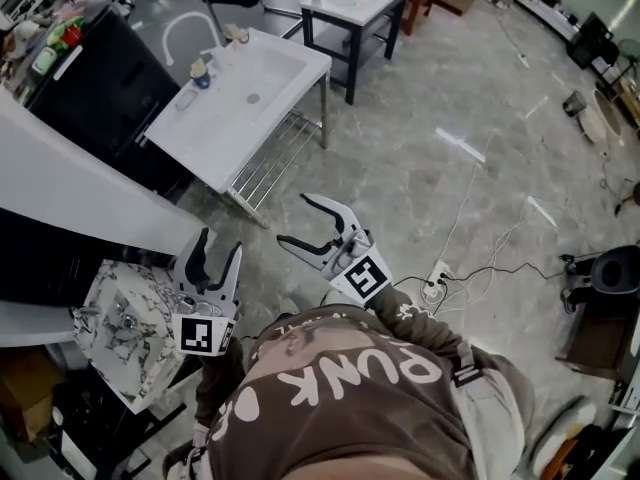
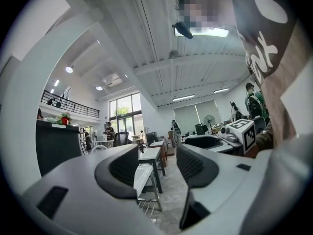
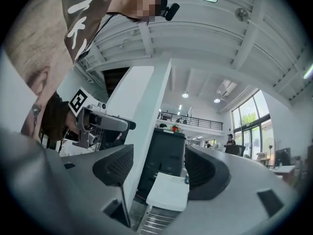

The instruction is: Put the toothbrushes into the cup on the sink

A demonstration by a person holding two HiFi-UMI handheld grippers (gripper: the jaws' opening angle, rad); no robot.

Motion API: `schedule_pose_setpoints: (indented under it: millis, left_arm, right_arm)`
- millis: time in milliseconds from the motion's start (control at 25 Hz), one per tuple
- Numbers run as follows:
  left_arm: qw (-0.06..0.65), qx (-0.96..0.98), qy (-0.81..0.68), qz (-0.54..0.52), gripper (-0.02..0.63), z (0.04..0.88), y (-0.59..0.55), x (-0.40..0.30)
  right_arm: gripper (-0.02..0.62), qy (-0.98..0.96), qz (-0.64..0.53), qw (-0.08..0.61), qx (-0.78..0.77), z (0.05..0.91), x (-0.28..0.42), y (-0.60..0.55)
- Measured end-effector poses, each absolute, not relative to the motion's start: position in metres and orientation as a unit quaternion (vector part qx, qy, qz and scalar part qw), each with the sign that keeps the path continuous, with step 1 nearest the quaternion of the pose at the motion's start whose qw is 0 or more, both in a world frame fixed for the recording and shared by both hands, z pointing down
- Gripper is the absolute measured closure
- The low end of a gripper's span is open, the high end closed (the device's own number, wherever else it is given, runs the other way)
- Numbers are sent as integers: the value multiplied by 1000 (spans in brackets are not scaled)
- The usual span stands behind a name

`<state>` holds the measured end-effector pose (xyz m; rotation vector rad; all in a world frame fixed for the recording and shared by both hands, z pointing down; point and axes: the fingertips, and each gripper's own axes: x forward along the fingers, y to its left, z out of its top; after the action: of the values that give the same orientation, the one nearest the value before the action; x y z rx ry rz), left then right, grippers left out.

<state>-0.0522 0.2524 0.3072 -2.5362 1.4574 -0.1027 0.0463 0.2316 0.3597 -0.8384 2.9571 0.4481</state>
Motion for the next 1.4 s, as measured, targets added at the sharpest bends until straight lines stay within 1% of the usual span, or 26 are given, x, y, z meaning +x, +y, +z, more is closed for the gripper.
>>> schedule_pose_setpoints:
  millis: [280, 480, 600, 1400]
  left_arm:
    - [102, -870, 480, -36, 374, 315, 259, -79]
    - [103, -872, 478, -34, 374, 317, 255, -106]
    - [106, -872, 477, -29, 374, 315, 252, -115]
    - [113, -869, 482, -18, 374, 310, 251, -127]
  right_arm:
    - [272, 951, 135, -8, -277, 374, 24, 242]
    - [261, 950, 130, 1, -284, 370, 3, 237]
    - [262, 947, 142, -17, -288, 370, -4, 234]
    - [267, 941, 161, -22, -296, 357, -9, 232]
